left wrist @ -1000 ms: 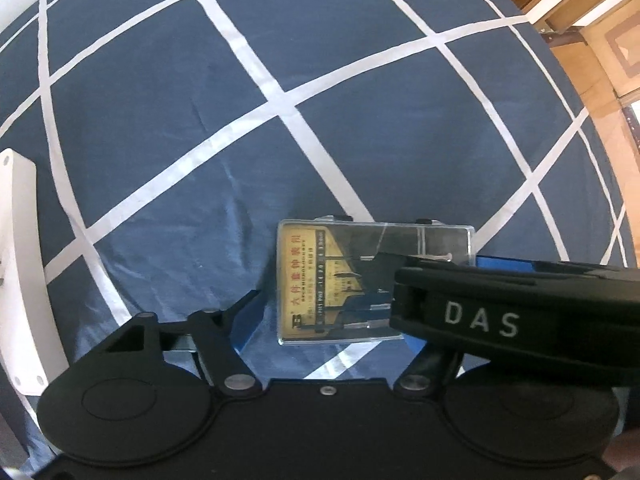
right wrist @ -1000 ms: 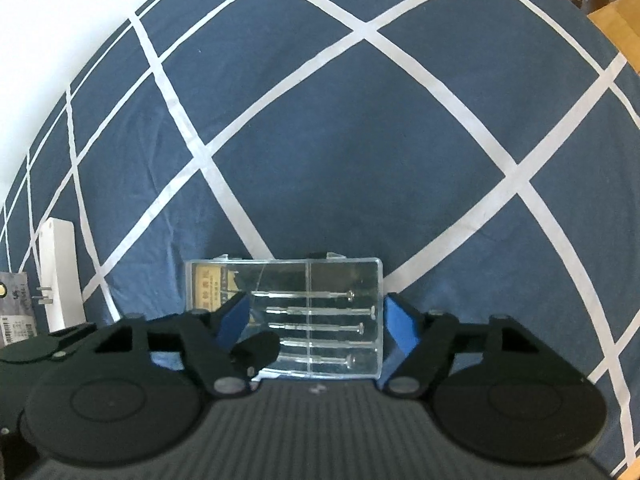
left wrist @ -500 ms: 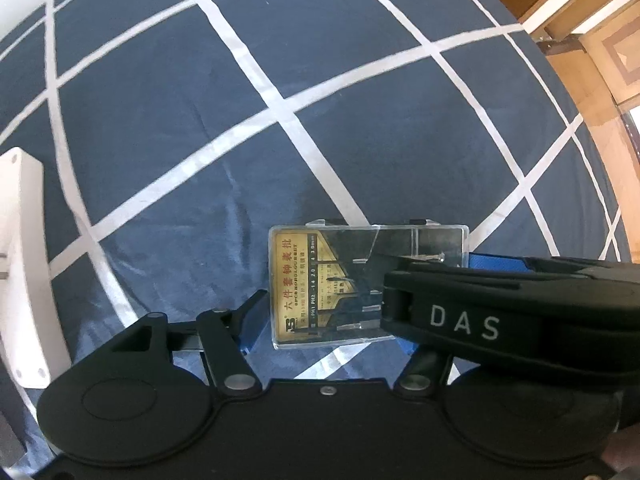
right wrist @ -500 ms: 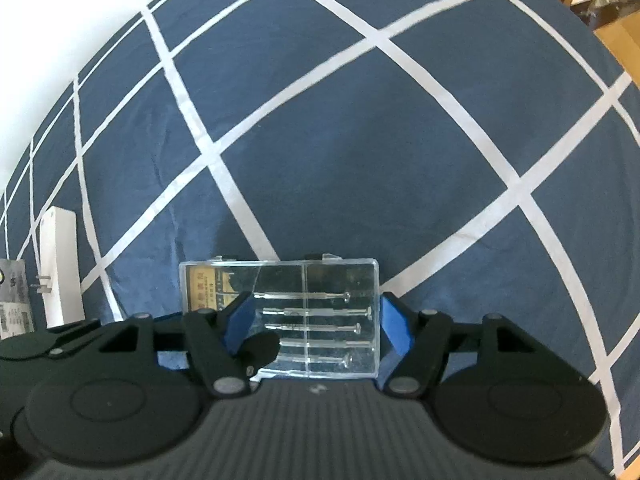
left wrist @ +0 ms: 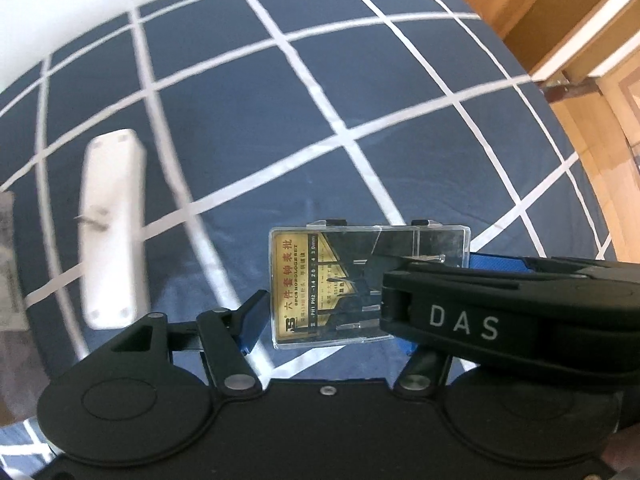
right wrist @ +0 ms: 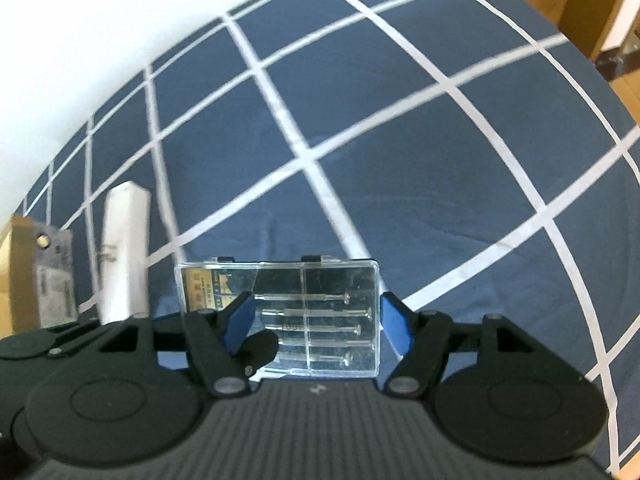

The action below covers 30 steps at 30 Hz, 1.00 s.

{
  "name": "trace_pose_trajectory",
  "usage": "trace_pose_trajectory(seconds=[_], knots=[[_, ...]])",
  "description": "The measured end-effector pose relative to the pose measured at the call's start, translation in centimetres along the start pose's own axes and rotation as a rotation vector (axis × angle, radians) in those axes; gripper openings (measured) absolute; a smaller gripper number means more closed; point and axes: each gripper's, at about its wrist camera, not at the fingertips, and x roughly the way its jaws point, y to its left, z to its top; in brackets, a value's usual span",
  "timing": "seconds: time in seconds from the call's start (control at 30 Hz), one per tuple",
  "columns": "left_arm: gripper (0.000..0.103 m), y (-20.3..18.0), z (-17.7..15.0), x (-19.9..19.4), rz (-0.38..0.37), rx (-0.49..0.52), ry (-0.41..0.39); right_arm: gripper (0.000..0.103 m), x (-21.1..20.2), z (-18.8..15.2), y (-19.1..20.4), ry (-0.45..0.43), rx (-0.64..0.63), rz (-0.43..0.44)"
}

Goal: Organize objects
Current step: 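Lift the screwdriver case with the right tool and lower it into the box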

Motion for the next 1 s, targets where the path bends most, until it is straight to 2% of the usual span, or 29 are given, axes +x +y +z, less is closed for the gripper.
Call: trace_pose_trajectory(seconds=[0.4,1.0], knots=[[0.061,7.3,-4.6,-7.7,0.054,-0.078,-0.081,0.068,-3.6,-3.8,9.7,-0.039,-0.103,0.057],[0.061,21.1,-12.2,-15.7,0.109,-0.176,-0.141,0.068,-4.8,-10.7,25.6,-0.056,-0.203,0.117]])
